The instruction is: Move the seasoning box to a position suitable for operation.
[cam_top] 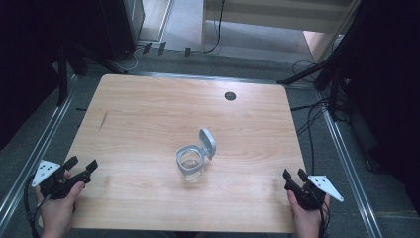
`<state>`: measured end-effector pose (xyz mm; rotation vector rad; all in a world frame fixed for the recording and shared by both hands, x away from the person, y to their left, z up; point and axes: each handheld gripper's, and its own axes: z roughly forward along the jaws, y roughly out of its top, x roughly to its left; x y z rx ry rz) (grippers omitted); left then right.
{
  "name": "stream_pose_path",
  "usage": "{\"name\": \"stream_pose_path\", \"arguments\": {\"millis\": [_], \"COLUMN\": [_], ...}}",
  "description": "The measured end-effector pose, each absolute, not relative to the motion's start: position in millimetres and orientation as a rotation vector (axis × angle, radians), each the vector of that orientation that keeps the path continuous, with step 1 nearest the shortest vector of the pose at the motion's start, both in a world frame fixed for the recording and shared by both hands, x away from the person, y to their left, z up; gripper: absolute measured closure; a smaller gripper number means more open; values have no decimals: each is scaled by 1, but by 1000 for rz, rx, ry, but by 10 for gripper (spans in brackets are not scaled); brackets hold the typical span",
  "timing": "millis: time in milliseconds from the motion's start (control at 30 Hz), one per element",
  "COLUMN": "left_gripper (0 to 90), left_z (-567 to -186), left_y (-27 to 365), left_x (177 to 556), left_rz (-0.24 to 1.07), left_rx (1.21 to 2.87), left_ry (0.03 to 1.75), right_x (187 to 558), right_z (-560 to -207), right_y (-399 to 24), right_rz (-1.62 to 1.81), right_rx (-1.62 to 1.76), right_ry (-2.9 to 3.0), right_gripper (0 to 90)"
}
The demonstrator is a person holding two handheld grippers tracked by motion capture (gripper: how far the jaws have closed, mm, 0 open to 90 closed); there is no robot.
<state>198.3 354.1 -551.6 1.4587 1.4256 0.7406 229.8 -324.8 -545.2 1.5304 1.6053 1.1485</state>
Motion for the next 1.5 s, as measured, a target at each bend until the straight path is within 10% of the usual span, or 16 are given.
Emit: {"name": "stream_pose_path", "arguments": {"millis": [200, 667, 967, 1233, 1500], "left_gripper": [314, 703, 787, 829, 888], "left_z": [-549, -536, -526, -519, -517], "left_y": [338, 250, 201, 172, 163], "left_x": [203, 242, 268, 282, 284], "left_rz": [722, 456, 369, 314, 282], "left_rx": [1483, 1581, 1646, 1674, 1707], "left_ry": [1408, 1143, 1085, 1032, 990], "right_x": [226, 217, 222, 225, 222], "right_z": [-540, -519, -522, -519, -514], "right_y": [-311, -198, -157, -137, -113], "right_rz": [1203, 1457, 1529, 1557, 1536], "right_rx": [1477, 1312, 1300, 1293, 1229], "right_ry": [1666, 1867, 1957, 1990, 2042], "right_gripper": [369, 608, 660, 900, 900]}}
